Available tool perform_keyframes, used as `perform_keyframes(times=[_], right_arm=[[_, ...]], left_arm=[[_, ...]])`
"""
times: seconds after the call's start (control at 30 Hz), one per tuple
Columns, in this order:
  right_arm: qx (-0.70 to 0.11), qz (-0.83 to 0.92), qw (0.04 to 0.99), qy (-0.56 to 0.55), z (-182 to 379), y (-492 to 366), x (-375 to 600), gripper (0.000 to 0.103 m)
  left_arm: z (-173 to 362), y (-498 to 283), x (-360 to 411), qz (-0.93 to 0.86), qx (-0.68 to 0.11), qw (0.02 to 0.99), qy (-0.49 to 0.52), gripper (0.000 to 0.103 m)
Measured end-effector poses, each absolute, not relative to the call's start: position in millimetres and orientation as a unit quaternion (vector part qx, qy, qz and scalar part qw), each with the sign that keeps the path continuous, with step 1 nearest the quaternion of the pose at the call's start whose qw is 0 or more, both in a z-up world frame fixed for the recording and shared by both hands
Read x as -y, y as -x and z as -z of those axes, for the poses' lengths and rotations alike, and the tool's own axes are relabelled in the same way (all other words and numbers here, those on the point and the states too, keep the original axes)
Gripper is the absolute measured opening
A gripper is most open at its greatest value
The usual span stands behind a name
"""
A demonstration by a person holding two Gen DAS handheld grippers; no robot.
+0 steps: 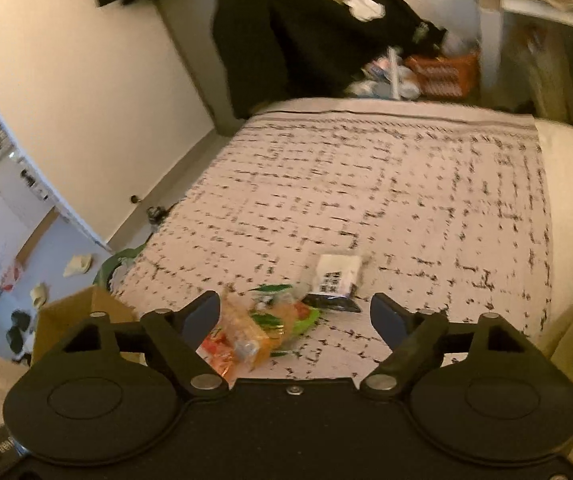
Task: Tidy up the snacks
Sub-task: 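Withdraw both grippers from the box toward the remaining snacks, then grasp the orange packet with the left gripper while the right gripper grasps the white sesame packet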
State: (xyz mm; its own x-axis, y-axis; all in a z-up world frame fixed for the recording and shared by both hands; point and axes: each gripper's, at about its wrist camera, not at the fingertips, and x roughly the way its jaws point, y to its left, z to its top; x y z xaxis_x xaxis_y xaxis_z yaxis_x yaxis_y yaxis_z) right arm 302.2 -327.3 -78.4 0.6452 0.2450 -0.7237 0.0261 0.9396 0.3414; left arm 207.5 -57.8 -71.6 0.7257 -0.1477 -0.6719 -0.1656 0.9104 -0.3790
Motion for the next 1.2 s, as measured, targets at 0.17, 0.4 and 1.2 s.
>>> perform_keyframes(times=[0.17,0.4,1.2], right_arm=[[-0.427,-0.032,0.882,-0.199,96.0,-315.0,343.0,0.077],[-0.449,-0.014,0.865,-0.223,119.8,-334.8,343.5,0.065],[-0.498,-0.001,0.862,-0.096,197.1,-412.1,274.6,0.068]], left_arm=[[88.2,-236.0,76.3,0.023,-0.396,0.902,0.173,0.077],[118.7,-274.8,81.1,0.029,-0.433,0.885,0.168,0.069],[194.5,-314.9,88.6,0.036,-0.477,0.857,0.19,0.034]])
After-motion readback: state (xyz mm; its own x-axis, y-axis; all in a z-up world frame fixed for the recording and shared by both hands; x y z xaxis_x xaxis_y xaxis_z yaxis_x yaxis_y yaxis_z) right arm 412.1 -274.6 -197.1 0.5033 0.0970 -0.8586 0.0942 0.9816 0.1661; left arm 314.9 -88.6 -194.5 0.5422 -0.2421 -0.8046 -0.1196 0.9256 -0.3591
